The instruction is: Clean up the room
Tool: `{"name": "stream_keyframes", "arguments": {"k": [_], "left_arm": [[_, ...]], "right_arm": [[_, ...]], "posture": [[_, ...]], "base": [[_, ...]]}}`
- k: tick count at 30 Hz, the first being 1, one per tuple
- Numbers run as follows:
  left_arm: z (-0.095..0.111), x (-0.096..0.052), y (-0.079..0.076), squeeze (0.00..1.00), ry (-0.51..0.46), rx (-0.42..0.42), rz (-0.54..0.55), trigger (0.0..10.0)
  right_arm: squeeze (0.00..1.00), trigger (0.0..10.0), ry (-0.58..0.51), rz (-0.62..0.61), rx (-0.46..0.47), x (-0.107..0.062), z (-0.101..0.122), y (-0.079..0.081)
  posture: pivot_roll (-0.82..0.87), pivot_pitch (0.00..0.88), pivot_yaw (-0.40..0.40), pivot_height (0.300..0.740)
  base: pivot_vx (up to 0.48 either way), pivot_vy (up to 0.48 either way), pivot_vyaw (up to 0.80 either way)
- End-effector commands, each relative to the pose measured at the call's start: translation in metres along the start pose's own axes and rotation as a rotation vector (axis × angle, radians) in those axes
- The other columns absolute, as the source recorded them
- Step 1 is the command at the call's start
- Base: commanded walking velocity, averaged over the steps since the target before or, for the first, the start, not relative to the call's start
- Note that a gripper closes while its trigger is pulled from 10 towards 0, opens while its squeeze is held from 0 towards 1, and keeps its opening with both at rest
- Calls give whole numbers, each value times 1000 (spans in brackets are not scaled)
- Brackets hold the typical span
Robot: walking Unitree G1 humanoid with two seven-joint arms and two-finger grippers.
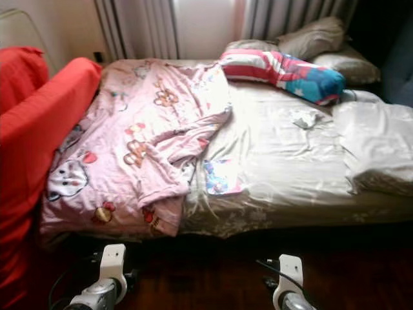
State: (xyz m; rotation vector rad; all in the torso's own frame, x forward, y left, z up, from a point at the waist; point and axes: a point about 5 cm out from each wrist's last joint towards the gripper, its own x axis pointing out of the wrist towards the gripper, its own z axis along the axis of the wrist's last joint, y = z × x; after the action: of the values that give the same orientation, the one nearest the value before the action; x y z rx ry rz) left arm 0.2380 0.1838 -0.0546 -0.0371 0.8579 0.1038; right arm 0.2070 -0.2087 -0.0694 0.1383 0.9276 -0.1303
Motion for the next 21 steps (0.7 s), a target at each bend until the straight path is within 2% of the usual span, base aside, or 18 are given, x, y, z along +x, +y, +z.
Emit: {"name": "stream_keyframes", "arguments": {"k": [1,8,14,21], "left_arm": [[-5,-1,2,0,19,2,5,10000],[-6,-1,2,0,17,-2,4,10000],[-6,-1,2,0,15,-2,4,10000],[-7,-1,3,0,17,2,-1,10000]], "right_arm": [[0,10000,-8,-1,13,0,-1,0],[0,10000,-7,2,6,0,-1,0],[0,10000,-12,1,10,0,-1,0],[0,10000,-9,6,-34,0,-1,0]], "posture": [[-56,0,12,740],[-54,0,12,740],[-58,0,16,740],[-61,0,19,740]], "base": [[0,0,0],[0,0,0],[242,0,0],[248,0,0]]}}
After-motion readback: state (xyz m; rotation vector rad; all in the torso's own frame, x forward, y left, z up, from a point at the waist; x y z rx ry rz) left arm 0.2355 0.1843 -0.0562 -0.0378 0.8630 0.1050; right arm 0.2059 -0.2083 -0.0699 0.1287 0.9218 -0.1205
